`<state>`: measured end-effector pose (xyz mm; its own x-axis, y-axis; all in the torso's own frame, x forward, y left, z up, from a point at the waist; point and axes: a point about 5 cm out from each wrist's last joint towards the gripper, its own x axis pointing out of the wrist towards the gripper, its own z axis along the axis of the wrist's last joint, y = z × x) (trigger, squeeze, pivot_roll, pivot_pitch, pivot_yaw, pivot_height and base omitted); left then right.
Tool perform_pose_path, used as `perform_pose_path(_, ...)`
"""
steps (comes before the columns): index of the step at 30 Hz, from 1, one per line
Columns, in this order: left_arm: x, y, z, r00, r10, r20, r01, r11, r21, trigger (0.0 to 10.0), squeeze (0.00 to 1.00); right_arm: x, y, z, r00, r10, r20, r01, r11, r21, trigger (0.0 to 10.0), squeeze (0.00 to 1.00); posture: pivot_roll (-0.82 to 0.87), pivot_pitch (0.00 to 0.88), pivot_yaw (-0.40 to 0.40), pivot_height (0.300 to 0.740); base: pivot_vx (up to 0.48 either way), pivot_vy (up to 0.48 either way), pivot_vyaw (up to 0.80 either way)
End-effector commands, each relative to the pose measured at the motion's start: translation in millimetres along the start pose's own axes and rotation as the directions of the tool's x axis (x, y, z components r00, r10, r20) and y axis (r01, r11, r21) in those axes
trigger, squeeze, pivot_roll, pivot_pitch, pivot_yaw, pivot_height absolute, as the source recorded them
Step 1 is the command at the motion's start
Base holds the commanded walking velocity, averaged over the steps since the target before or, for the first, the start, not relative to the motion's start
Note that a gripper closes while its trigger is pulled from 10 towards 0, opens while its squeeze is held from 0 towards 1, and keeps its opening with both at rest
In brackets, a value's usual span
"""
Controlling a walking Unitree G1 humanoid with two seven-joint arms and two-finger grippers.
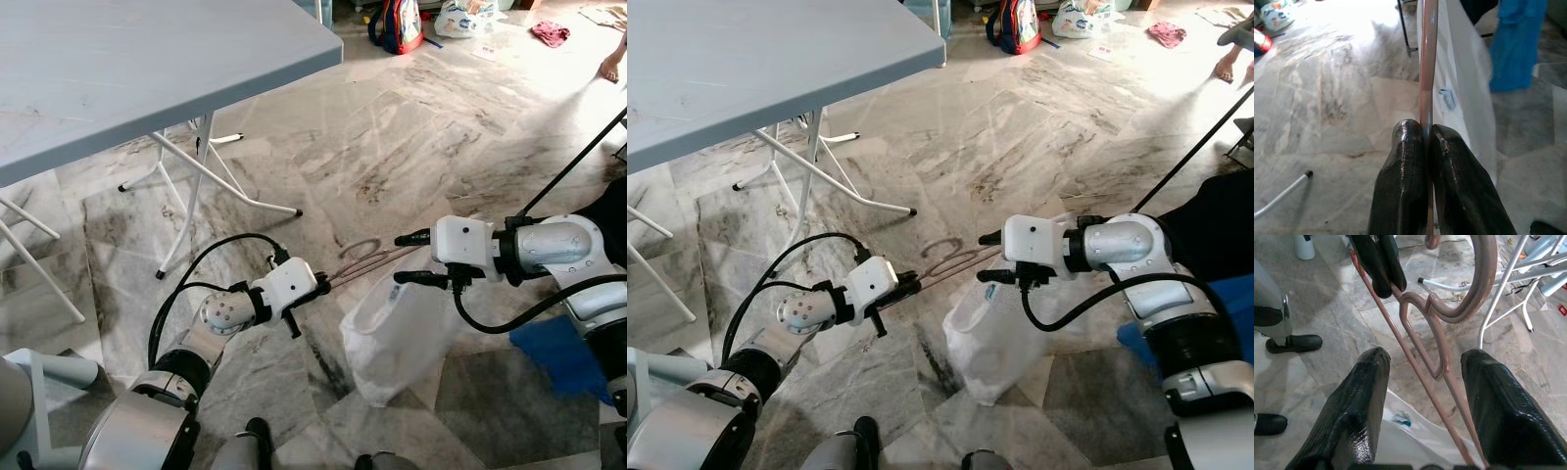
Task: Hang hanger
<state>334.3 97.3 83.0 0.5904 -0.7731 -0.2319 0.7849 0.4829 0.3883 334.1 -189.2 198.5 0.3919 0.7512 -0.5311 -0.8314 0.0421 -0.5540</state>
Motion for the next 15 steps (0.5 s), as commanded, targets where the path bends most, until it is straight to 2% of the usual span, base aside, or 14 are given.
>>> perform_pose_path(1, -1.6, 2.9, 1, 0.998, 0.047, 0.030, -0.046, 0.998, -0.029, 0.0, 0.00, -3.9, -5.4, 6, 1.000, 0.003, 0.011, -0.003, 1.000, -0.026, 10.0, 1.00, -0.10, 0.229, -0.005, 0.740, 0.000, 0.000, 0.00)
perform_pose_path(5, -1.7, 1.5, 0, 0.998, 0.059, 0.033, -0.058, 0.998, -0.039, 0.0, 0.00, -3.8, -11.0, 11, 0.999, -0.036, 0.032, 0.037, 0.999, -0.036, 10.0, 1.00, -0.10, 0.231, -0.008, 0.740, 0.000, 0.000, 0.00)
perform_pose_path(8, -1.6, 1.9, 1, 0.994, 0.094, 0.049, -0.093, 0.995, -0.037, 0.0, 0.00, -5.2, -23.0, 15, 0.985, -0.164, 0.056, 0.167, 0.984, -0.059, 10.0, 1.00, -0.10, 0.231, -0.013, 0.740, 0.000, 0.000, 0.00)
perform_pose_path(9, -1.3, 2.3, 2, 0.992, 0.110, 0.058, -0.108, 0.993, -0.036, 0.0, 0.00, -7.8, -29.9, 16, 0.966, -0.251, 0.065, 0.254, 0.966, -0.049, 10.0, 1.00, -0.10, 0.231, -0.017, 0.740, 0.000, 0.000, 0.00)
perform_pose_path(10, -1.3, 2.3, 2, 0.992, 0.110, 0.058, -0.108, 0.993, -0.036, 0.0, 0.00, -7.8, -29.9, 16, 0.966, -0.251, 0.065, 0.254, 0.966, -0.049, 10.0, 1.00, -0.10, 0.231, -0.017, 0.740, 0.000, 0.000, 0.00)
perform_pose_path(11, -1.1, 3.0, 4, 0.989, 0.133, 0.072, -0.131, 0.991, -0.034, 0.0, 0.00, -12.7, -39.6, 16, 0.917, -0.392, 0.077, 0.394, 0.919, -0.016, 10.0, 1.00, -0.10, 0.231, -0.019, 0.740, 0.000, 0.000, 0.00)
perform_pose_path(12, -1.1, 3.0, 4, 0.989, 0.133, 0.072, -0.131, 0.991, -0.034, 0.0, 0.00, -12.7, -39.6, 16, 0.917, -0.392, 0.077, 0.394, 0.919, -0.016, 10.0, 1.00, -0.10, 0.231, -0.019, 0.740, 0.000, 0.000, 0.00)
perform_pose_path(13, -1.3, 3.4, 5, 0.985, 0.153, 0.086, -0.150, 0.988, -0.038, 0.0, 0.00, -16.5, -44.7, 14, 0.853, -0.515, 0.083, 0.512, 0.857, 0.052, 10.0, 1.00, -0.09, 0.231, -0.019, 0.740, 0.000, 0.000, 0.00)
perform_pose_path(14, -1.3, 3.4, 5, 0.985, 0.153, 0.086, -0.150, 0.988, -0.038, 0.0, 0.00, -16.5, -44.7, 14, 0.853, -0.515, 0.083, 0.512, 0.857, 0.052, 10.0, 1.00, -0.09, 0.231, -0.019, 0.740, 0.000, 0.000, 0.00)
perform_pose_path(15, -1.7, 4.6, 7, 0.977, 0.182, 0.108, -0.177, 0.983, -0.055, 0.0, 0.00, -19.0, -45.1, 7, 0.776, -0.628, 0.065, 0.614, 0.775, 0.150, 10.0, 1.00, -0.09, 0.233, -0.018, 0.740, 0.000, 0.000, 0.00)
